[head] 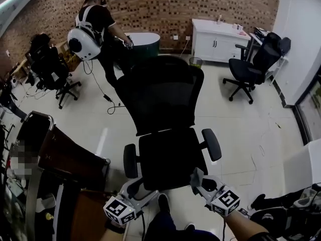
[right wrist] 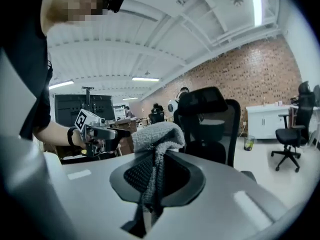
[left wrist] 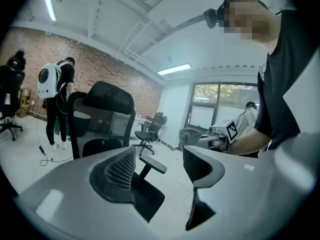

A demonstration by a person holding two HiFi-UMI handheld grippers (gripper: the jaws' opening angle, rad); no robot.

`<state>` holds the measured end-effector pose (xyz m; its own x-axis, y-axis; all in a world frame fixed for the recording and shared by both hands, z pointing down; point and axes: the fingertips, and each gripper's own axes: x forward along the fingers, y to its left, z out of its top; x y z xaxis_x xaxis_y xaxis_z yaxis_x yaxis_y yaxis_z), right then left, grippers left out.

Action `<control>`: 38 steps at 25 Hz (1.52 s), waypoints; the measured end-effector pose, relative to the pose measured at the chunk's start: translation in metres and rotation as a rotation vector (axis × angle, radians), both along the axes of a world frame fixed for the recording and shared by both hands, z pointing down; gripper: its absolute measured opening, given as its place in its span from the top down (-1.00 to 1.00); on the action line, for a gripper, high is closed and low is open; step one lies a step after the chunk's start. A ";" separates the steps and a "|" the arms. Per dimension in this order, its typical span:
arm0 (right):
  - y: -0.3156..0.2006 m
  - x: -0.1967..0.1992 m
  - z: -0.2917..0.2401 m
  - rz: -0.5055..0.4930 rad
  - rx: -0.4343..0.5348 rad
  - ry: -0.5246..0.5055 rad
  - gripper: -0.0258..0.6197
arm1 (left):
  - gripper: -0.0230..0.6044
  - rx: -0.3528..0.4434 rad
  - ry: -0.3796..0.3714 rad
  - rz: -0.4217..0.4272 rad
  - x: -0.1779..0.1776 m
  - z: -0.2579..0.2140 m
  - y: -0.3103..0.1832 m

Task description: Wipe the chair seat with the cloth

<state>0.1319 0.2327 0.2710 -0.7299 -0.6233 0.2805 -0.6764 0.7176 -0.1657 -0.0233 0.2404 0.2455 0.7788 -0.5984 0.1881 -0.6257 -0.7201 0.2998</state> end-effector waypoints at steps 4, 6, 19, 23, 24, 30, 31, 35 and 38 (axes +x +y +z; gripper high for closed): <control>0.065 0.021 -0.050 -0.036 0.082 -0.049 0.82 | -0.11 0.025 0.036 -0.062 0.025 -0.032 0.075; 0.100 0.032 -0.074 -0.037 0.111 -0.085 0.82 | -0.11 0.045 0.038 -0.072 0.040 -0.048 0.114; 0.244 0.043 -0.131 -0.106 0.146 -0.119 0.82 | -0.11 0.111 0.058 -0.081 0.063 -0.105 0.255; 0.257 0.026 -0.149 -0.099 0.150 -0.116 0.82 | -0.11 0.127 0.049 -0.052 0.057 -0.117 0.277; 0.260 0.022 -0.153 -0.099 0.153 -0.111 0.82 | -0.11 0.127 0.040 -0.054 0.052 -0.121 0.281; 0.271 0.007 -0.180 -0.106 0.213 -0.125 0.82 | -0.10 0.169 0.029 -0.073 0.033 -0.131 0.291; 0.275 0.004 -0.183 -0.109 0.220 -0.129 0.82 | -0.10 0.179 0.026 -0.074 0.030 -0.134 0.291; 0.281 0.000 -0.184 -0.084 0.217 -0.122 0.82 | -0.10 0.200 0.040 -0.051 0.022 -0.149 0.296; 0.282 0.004 -0.187 -0.077 0.221 -0.126 0.82 | -0.10 0.217 0.064 -0.032 0.028 -0.159 0.296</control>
<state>0.1357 0.5143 0.0840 -0.7982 -0.6005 0.0475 -0.6023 0.7944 -0.0784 0.0044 0.5369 0.0865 0.7650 -0.6440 0.0028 -0.6339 -0.7522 0.1800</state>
